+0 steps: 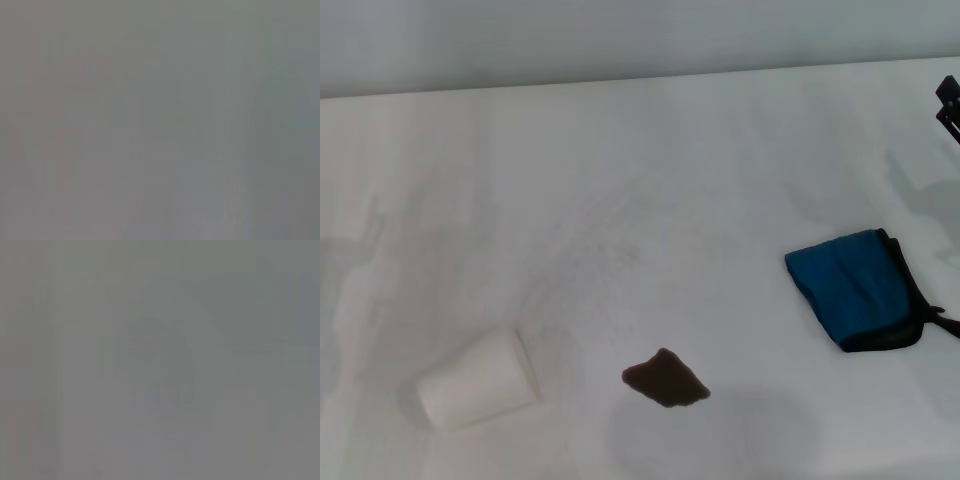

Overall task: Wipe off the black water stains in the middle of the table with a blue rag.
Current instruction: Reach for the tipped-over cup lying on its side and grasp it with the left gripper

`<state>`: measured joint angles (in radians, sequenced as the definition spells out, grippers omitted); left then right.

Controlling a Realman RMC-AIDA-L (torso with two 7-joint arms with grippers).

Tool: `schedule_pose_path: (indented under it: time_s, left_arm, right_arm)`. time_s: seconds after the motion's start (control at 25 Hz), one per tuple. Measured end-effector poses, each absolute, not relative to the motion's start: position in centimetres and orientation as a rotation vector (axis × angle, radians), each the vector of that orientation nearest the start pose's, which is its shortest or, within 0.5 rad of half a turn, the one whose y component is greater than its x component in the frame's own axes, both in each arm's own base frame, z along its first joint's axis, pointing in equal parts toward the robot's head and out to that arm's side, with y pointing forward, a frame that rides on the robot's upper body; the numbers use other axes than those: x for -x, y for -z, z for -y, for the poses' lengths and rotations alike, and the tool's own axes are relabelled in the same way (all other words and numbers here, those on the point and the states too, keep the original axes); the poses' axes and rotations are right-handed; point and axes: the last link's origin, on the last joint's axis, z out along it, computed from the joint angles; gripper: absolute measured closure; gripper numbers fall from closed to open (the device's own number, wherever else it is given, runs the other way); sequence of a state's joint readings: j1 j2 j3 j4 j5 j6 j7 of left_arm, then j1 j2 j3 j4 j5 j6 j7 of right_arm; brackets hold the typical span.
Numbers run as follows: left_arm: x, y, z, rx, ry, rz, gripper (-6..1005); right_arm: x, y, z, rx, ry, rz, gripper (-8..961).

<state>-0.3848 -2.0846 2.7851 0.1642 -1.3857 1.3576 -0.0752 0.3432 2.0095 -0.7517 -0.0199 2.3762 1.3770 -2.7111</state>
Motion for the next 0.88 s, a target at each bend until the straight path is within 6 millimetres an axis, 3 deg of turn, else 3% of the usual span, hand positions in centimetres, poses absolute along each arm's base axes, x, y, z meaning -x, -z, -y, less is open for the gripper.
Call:
schedule_pose_path:
  time_s: [0.88]
  left_arm:
    - [32.91,0.94,-29.52,1.504,0.760,0.462,135]
  right_arm:
    - [-37.36,-4.26,-29.15,1.556,-0.782,-0.563,82]
